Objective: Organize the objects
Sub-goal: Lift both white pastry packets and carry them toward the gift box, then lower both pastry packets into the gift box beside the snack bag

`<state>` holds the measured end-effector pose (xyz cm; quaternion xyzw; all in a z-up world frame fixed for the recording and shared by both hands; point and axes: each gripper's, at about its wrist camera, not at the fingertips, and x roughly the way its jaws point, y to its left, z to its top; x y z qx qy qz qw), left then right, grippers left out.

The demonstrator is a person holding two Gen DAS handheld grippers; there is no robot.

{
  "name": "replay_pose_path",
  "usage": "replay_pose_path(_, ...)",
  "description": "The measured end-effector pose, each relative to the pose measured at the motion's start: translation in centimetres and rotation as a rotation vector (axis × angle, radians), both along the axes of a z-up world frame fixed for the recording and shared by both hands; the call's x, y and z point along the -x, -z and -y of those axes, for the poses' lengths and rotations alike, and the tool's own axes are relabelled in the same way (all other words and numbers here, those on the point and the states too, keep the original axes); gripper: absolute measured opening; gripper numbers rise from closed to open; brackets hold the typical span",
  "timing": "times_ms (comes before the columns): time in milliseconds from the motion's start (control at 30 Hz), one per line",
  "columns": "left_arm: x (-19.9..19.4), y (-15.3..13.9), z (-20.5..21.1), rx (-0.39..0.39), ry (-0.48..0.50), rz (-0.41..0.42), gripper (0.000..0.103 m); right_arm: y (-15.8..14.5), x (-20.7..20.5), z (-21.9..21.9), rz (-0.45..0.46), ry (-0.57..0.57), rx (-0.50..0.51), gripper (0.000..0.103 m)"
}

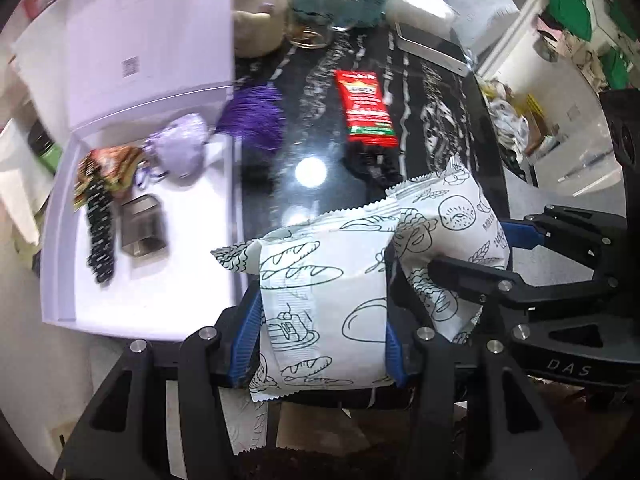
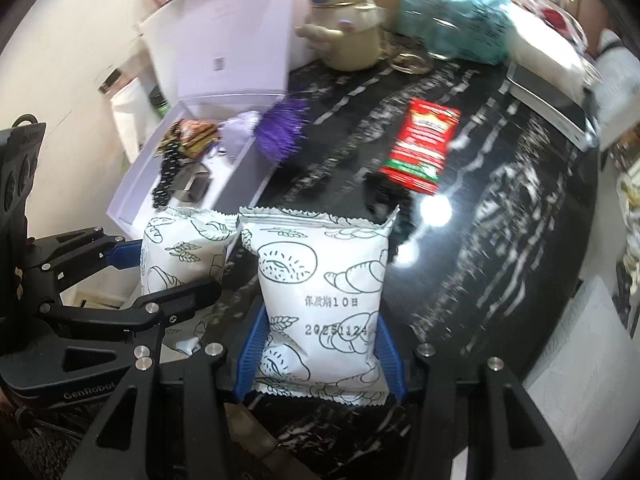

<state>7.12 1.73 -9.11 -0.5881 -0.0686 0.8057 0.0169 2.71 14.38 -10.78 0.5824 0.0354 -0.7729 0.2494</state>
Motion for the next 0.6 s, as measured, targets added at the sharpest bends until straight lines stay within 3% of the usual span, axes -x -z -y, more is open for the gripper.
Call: replay_pose_path(600,-5.5,-0.6,8.4,0.015,-0.267,0.005,0.050,-0.8,0.0,9.6,-0.012,-0.278,0.020,0.051)
